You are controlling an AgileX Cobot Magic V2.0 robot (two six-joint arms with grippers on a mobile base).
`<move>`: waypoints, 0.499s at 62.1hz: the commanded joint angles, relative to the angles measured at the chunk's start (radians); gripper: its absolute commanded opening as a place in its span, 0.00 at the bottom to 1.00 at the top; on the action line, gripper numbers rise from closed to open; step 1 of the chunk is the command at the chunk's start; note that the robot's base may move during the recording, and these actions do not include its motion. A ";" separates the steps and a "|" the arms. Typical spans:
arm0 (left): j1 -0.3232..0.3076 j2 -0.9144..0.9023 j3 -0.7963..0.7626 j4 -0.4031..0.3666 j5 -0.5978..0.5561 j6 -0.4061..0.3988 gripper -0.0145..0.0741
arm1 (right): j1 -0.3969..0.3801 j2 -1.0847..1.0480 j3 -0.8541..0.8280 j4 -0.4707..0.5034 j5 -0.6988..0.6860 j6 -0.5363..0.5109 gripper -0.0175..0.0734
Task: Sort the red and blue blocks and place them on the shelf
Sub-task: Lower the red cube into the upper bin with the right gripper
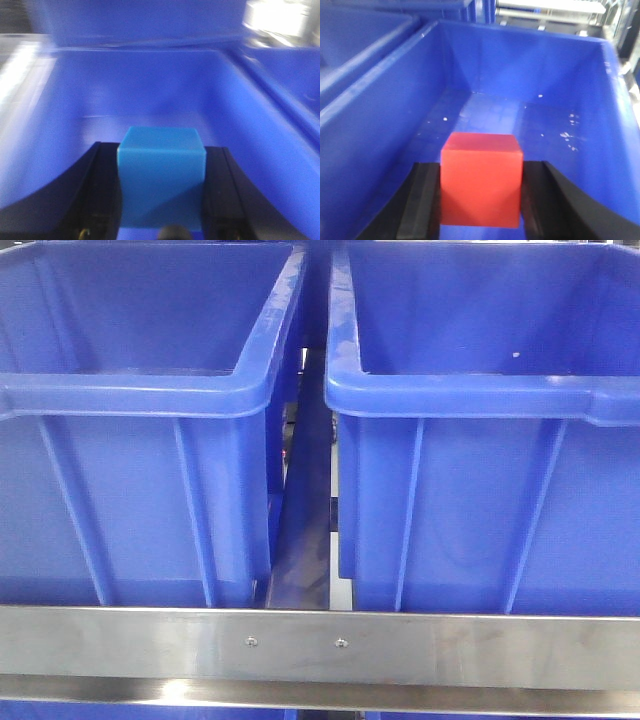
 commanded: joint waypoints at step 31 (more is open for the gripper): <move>-0.092 0.353 -0.107 0.059 -0.293 -0.001 0.30 | 0.001 0.293 -0.109 -0.011 -0.242 -0.005 0.25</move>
